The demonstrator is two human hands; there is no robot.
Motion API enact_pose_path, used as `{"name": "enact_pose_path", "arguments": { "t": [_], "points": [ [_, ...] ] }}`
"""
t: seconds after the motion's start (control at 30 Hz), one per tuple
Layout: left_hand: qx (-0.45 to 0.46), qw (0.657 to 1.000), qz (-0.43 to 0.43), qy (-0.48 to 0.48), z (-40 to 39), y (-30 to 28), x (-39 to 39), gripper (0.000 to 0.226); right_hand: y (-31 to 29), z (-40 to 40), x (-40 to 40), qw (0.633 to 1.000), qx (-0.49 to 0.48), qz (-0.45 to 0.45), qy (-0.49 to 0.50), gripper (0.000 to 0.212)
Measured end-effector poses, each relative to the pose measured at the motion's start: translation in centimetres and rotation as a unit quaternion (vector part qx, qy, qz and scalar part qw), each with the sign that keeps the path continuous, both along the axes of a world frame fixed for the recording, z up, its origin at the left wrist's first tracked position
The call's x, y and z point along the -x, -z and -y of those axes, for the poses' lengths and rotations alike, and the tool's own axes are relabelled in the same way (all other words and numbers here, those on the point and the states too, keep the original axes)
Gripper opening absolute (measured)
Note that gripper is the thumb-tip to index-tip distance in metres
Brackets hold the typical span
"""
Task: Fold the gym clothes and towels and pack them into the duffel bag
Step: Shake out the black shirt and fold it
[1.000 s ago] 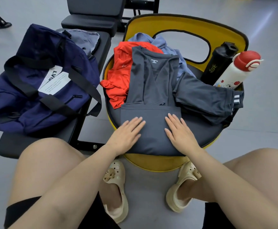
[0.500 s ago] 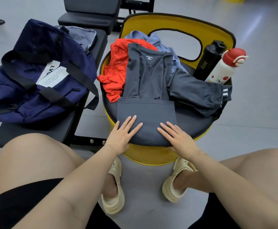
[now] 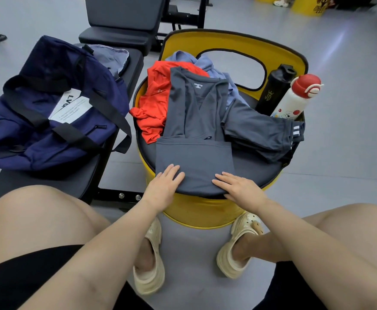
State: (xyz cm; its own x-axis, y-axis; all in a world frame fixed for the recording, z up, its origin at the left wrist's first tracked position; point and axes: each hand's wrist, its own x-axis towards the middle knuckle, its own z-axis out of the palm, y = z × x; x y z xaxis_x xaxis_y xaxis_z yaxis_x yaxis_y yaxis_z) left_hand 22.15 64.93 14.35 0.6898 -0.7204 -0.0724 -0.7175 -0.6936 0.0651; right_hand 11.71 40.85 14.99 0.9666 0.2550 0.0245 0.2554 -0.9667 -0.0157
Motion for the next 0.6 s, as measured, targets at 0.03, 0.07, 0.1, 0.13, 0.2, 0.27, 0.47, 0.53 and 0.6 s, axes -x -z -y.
{"name": "enact_pose_path", "arguments": {
  "t": [0.03, 0.07, 0.1, 0.13, 0.2, 0.27, 0.47, 0.53, 0.6],
  "points": [
    [0.033, 0.999, 0.007, -0.006, -0.5, -0.2, -0.1, 0.050, -0.1, 0.0, 0.2, 1.000, -0.018, 0.002, 0.010, 0.054],
    [0.053, 0.998, 0.013, -0.017, -1.0, -0.6, -0.2, 0.042, -0.2, -0.1, 0.4, 0.999, -0.029, 0.007, 0.023, 0.051],
    [0.057, 0.998, 0.012, -0.029, -1.4, -1.0, -0.2, 0.035, -0.4, -0.1, 0.6, 0.999, -0.036, 0.010, 0.035, 0.048],
    [0.051, 0.998, 0.006, -0.039, -1.8, -1.4, -0.3, 0.031, -0.6, -0.2, 0.9, 0.998, -0.042, 0.015, 0.042, 0.046],
    [0.036, 0.998, -0.006, -0.057, -2.5, -2.1, -0.2, 0.025, -1.0, -0.2, 1.4, 0.997, -0.044, 0.019, 0.053, 0.042],
    [0.054, 0.996, -0.014, -0.075, -2.9, -2.8, 0.1, 0.021, -1.7, -0.5, 2.0, 0.996, -0.044, 0.003, 0.073, 0.039],
    [0.199, 0.955, -0.160, -0.149, -4.1, -3.3, 2.3, 0.021, -3.3, -1.7, 3.5, 0.992, -0.031, -0.049, 0.112, 0.040],
    [0.220, 0.935, -0.225, -0.165, -4.8, -3.5, 2.7, 0.026, -3.7, -1.8, 4.1, 0.990, -0.040, -0.060, 0.123, 0.038],
    [0.205, 0.930, -0.261, -0.159, -5.2, -4.1, 3.3, 0.030, -4.1, -2.0, 4.7, 0.990, -0.040, -0.074, 0.116, 0.034]
  ]
}}
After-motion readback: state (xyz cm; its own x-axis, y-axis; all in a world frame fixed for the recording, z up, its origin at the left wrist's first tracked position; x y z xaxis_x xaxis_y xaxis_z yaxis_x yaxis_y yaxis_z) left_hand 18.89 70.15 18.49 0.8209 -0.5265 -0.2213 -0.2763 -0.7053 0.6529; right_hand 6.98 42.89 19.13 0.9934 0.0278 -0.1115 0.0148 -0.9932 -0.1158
